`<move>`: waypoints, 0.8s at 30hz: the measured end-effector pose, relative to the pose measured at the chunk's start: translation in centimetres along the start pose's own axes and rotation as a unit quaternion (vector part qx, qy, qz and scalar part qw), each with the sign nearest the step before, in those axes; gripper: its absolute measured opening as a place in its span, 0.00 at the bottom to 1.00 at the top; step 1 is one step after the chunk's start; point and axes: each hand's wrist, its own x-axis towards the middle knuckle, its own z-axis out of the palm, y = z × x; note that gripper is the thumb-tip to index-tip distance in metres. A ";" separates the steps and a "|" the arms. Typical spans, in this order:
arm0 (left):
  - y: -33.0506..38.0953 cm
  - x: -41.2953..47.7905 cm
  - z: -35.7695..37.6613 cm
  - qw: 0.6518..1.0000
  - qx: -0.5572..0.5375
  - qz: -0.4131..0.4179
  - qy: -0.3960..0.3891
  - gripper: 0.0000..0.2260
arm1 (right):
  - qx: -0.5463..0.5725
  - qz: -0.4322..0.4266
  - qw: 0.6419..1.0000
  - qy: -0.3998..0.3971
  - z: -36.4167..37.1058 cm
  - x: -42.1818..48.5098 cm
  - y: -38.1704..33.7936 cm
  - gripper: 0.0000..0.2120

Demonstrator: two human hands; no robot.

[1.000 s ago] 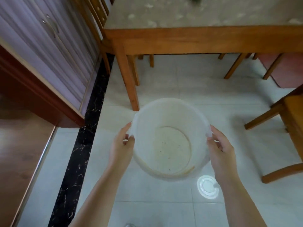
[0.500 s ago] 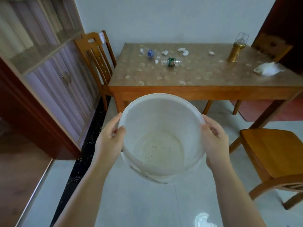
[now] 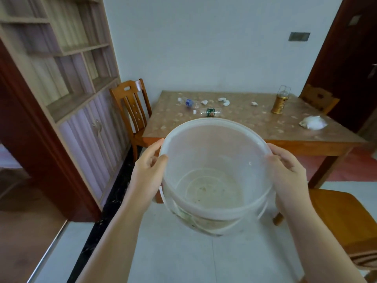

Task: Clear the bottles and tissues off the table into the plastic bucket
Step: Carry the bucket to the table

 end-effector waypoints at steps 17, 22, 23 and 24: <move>1.1 2.7 -1.7 0.999 0.022 0.032 0.010 0.15 | -0.019 -0.039 0.999 -0.033 1.9 1.4 -1.0 0.13; -1.2 6.5 -1.9 1.000 0.004 -0.015 -0.017 0.17 | -0.029 -0.046 0.998 -0.024 5.3 3.9 0.2 0.13; -1.7 7.5 -2.0 1.000 -0.001 -0.020 -0.022 0.17 | -0.030 -0.048 0.998 -0.022 6.3 4.6 0.5 0.14; -2.2 8.6 -2.3 0.999 -0.007 -0.022 -0.026 0.18 | -0.029 -0.051 0.998 -0.019 7.3 5.2 0.7 0.14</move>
